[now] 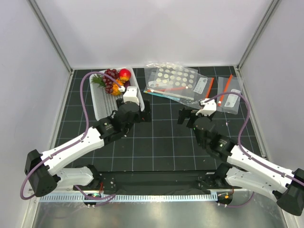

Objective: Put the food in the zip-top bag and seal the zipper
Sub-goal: Pick up the zipper food storage bag at the center of the board.

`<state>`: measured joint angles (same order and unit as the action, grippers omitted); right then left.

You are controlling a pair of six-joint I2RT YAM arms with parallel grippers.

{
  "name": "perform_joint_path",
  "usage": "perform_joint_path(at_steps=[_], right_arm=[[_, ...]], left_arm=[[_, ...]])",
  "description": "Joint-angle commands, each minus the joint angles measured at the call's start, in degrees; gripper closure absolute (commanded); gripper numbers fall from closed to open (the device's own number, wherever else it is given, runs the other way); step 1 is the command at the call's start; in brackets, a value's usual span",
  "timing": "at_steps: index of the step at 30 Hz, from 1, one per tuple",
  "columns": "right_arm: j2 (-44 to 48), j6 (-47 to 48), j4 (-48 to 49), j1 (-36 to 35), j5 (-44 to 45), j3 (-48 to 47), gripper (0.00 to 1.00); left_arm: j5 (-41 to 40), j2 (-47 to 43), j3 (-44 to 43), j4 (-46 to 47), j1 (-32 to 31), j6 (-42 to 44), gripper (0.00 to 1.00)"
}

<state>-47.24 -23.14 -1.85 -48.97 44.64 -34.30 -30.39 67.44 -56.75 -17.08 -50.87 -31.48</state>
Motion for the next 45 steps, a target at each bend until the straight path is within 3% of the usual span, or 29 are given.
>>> perform_joint_path(at_steps=[1, 11, 14, 15, 19, 26, 36, 45], right_arm=[[-0.7, 2.6, 1.5, 0.7, -8.7, -2.3, 0.00], [-9.1, -0.2, 0.8, 9.8, -11.4, -6.5, 0.00], [-15.1, -4.1, -0.5, 18.5, -16.9, -9.8, 0.00], [-16.7, -4.9, 0.8, 20.8, -23.0, -10.2, 0.04], [-23.2, -11.0, 7.7, 31.7, -32.8, -10.4, 0.12], [-39.7, -15.1, 10.0, 43.9, -36.3, -18.9, 0.24], [-54.4, -14.7, 11.2, 52.2, -37.3, -28.4, 0.32], [-64.0, -17.1, 13.8, 52.4, -39.5, -32.2, 0.37]], left_arm=[[-1.8, -1.7, -0.1, 0.8, 0.2, 0.4, 0.00], [-1.3, -0.3, -0.4, 0.9, 0.2, 0.5, 0.00], [-1.3, 0.1, -0.6, 0.6, 0.2, 0.5, 0.00], [-1.4, 0.0, -0.6, 0.6, 0.2, 0.5, 0.00], [-1.2, -0.5, -0.2, 0.7, 0.1, 0.2, 0.00], [-0.3, -0.3, -0.4, 0.8, 0.2, -0.2, 0.00], [0.4, -0.4, -0.2, 0.9, 0.2, -0.8, 0.00], [0.3, -1.0, -0.2, 0.6, 0.1, -0.9, 0.00]])
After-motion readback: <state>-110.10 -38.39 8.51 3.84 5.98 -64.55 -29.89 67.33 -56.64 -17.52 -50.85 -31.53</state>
